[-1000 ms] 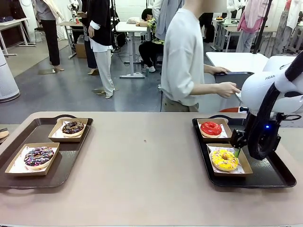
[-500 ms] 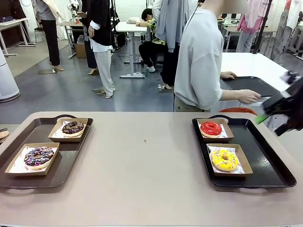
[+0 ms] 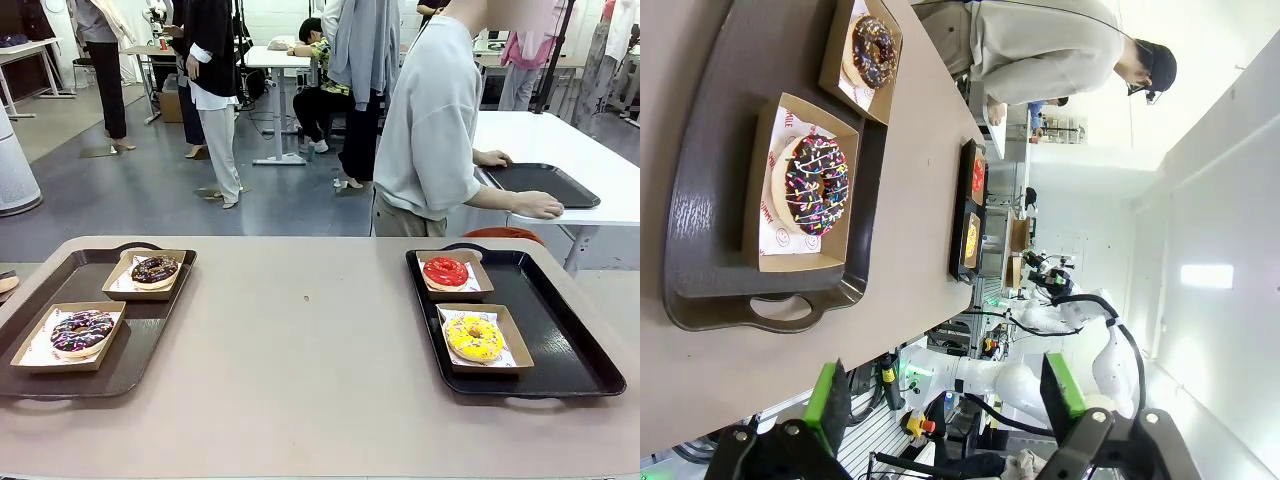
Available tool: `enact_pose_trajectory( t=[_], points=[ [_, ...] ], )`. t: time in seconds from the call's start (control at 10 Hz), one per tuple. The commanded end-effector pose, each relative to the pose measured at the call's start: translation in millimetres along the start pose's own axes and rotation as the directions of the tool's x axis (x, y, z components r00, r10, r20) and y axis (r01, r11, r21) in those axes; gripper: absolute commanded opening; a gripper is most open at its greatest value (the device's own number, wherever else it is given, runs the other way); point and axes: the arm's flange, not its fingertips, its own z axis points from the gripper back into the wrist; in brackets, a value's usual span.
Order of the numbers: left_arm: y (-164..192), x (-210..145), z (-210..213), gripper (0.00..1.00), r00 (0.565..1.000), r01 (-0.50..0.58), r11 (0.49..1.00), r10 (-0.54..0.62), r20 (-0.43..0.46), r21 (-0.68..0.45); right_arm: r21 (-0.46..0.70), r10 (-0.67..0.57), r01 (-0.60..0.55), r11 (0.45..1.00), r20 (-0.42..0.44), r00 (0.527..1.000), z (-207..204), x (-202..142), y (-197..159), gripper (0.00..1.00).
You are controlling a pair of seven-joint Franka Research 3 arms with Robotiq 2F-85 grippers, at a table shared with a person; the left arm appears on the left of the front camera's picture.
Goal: Individually package the donuts and arrange them on the tray.
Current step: Place the picked Paper togo box on the Handle tray.
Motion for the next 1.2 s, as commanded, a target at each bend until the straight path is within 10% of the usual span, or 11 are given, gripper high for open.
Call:
enact_pose_trajectory(
  t=[0.0,1.1],
  points=[
    [-1,-1,0,1.00,1.000,0.006,1.000,-0.006,0.007,-0.019,0.083,-0.022,0.021,0.996,0.003,1.000,0,-1,-42,1.00],
    [-1,-1,0,1.00,1.000,0.006,1.000,-0.006,0.007,-0.019,0.084,-0.053,0.053,0.995,0.003,0.999,1,-17,-65,1.00]
  ],
)
